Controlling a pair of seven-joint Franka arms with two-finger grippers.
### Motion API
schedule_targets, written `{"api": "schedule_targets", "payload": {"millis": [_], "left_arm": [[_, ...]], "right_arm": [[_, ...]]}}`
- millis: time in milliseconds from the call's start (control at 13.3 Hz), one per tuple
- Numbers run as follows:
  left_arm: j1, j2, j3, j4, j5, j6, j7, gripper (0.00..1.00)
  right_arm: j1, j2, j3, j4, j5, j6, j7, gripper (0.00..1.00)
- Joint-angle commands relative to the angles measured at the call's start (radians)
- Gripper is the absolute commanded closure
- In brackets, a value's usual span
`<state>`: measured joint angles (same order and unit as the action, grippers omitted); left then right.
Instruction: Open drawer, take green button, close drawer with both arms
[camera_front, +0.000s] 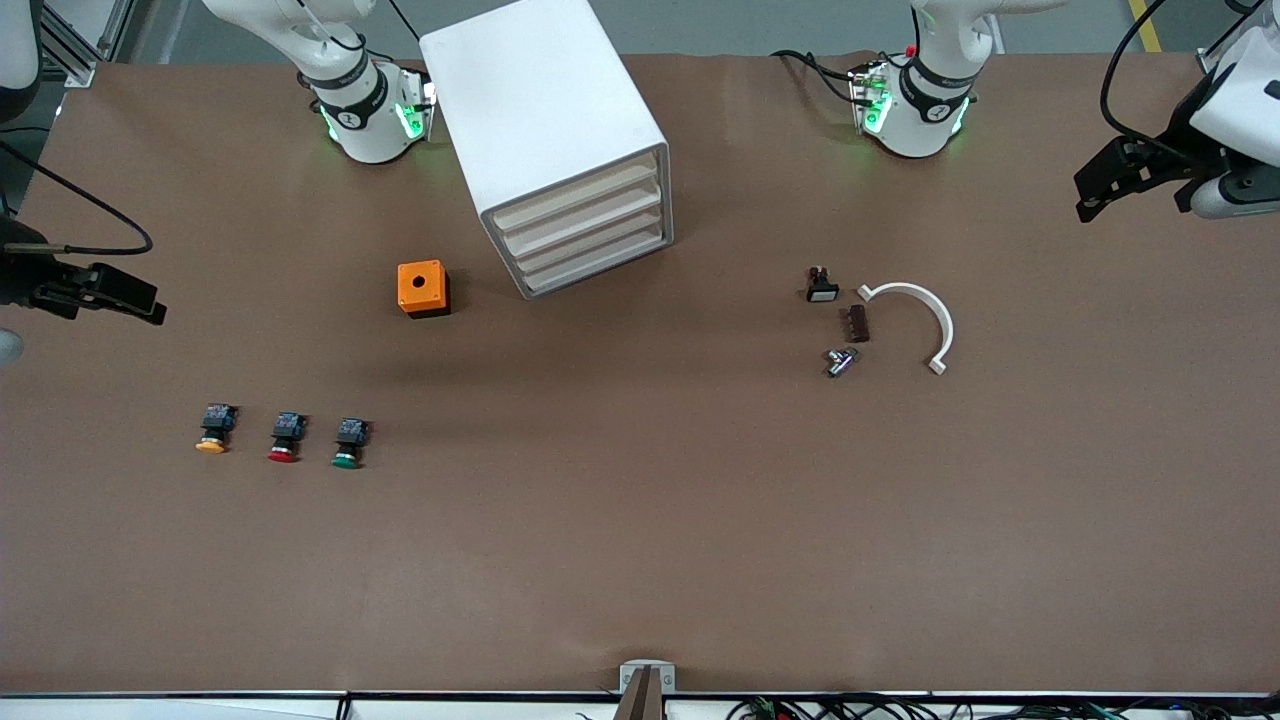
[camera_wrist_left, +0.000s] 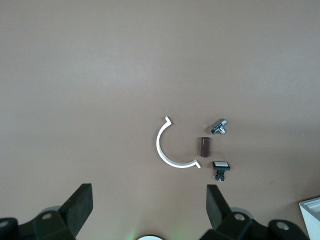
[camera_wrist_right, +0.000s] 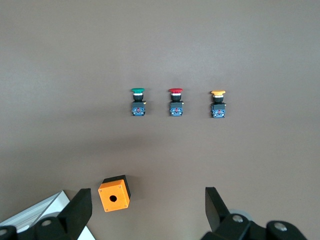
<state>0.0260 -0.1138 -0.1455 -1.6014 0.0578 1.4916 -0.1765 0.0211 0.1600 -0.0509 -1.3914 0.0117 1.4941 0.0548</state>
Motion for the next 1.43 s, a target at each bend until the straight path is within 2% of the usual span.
{"api": "schedule_targets", "payload": {"millis": [0,1352], "left_arm": [[0.011,-0.006,-0.003,0.008,-0.015,-0.002,0.023,0.0],[0.012,-0.003,-0.002,0.015,-0.016,-0.024,0.026,0.0]], "right_arm": [[-0.009,0.003,0.006,0.015,0.004,-0.014,-0.003,0.0],[-0.004,0.004,0.008,0.014,0.005,-0.014,-0.003,0.0]]}}
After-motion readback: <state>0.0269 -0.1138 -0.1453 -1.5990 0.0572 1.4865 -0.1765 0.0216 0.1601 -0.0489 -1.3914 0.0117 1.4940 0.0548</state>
